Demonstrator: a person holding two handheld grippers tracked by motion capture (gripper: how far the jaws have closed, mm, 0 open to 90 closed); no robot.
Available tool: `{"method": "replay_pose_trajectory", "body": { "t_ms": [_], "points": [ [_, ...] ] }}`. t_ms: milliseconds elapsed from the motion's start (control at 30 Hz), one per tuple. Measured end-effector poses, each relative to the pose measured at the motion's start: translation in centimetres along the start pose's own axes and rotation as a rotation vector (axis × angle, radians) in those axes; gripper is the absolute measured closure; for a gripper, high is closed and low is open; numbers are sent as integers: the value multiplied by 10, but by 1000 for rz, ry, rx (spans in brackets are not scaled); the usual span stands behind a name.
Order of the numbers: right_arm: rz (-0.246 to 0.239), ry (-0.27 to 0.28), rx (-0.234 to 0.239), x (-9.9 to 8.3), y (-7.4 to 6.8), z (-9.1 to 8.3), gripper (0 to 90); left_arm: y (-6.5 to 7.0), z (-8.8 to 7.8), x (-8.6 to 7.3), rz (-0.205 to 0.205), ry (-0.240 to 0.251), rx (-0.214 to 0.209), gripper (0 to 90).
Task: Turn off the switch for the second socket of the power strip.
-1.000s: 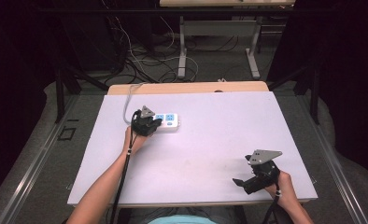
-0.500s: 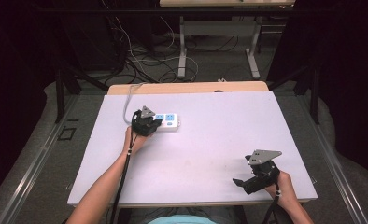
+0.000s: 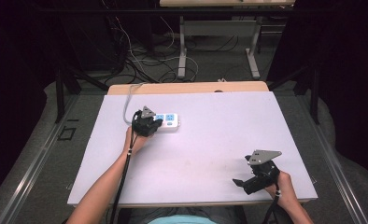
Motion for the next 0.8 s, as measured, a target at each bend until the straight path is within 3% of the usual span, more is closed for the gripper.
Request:
{"method": "replay_pose_trajectory", "body": {
  "t_ms": [800],
  "points": [
    [1,-4,-3,0,0,0,29,-1,0,0,-13,5,-5,900]
  ]
}}
Point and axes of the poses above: each handheld gripper's, and its own axes: z roughly forward along the jaws, x roughly out of its top, y roughly to its right, the point moved 8 cm from there along z, roughly forward along the jaws, and after that the axes turned 12 degrees about -x, right-handed, at the moved point
